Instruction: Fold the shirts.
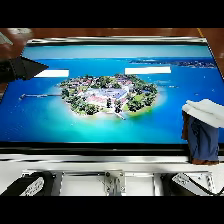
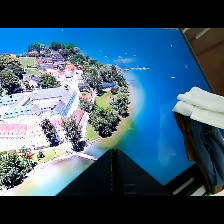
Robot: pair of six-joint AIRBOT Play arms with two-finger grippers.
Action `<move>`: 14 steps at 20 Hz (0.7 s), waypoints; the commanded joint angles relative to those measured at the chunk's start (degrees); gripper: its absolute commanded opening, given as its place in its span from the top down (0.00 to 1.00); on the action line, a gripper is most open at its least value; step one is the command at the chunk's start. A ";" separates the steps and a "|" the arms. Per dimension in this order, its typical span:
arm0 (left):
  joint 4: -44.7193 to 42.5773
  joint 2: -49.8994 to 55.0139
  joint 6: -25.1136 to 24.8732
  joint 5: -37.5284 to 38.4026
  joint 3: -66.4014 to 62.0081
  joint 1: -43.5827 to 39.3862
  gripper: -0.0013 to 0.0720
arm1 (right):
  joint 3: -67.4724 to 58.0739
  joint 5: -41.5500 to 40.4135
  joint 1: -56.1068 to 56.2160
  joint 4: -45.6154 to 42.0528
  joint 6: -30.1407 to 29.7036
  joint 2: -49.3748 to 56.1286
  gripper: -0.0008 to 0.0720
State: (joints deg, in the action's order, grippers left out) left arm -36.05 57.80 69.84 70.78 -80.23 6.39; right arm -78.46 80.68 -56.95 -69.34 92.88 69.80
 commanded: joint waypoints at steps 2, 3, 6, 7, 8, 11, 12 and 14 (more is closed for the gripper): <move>0.00 0.02 -0.13 -0.04 0.00 -0.44 0.93 | 8.04 8.41 -0.22 -11.69 2.12 -2.95 0.89; 0.00 0.04 -0.13 -0.22 0.00 -0.46 0.93 | 10.34 8.90 -0.22 -13.73 2.80 -4.48 0.89; 0.02 0.02 -0.09 -0.44 0.00 -0.46 0.93 | 16.87 7.96 -0.22 -19.98 4.63 -7.93 0.89; 0.02 0.02 0.11 -0.42 0.00 -0.46 0.93 | 19.37 6.88 -0.22 -20.68 5.09 -8.68 0.89; 0.02 0.02 0.13 -0.42 0.00 -0.46 0.93 | 21.81 5.62 -0.22 -20.50 5.64 -9.20 0.89; 0.02 0.02 0.37 -0.44 0.00 -0.46 0.93 | 28.44 0.98 -0.20 -19.47 8.85 -9.42 0.86; 0.02 0.04 0.33 -0.44 0.00 -0.46 0.93 | 29.64 0.11 -0.20 -19.54 9.46 -9.42 0.72; -0.04 0.13 0.28 -0.85 0.00 -0.46 0.93 | 29.90 -0.17 -0.20 -21.97 7.87 -9.44 0.19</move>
State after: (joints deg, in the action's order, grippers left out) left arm -36.05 57.82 69.93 70.32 -80.23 5.96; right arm -51.40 83.33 -57.19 -88.95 100.36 60.73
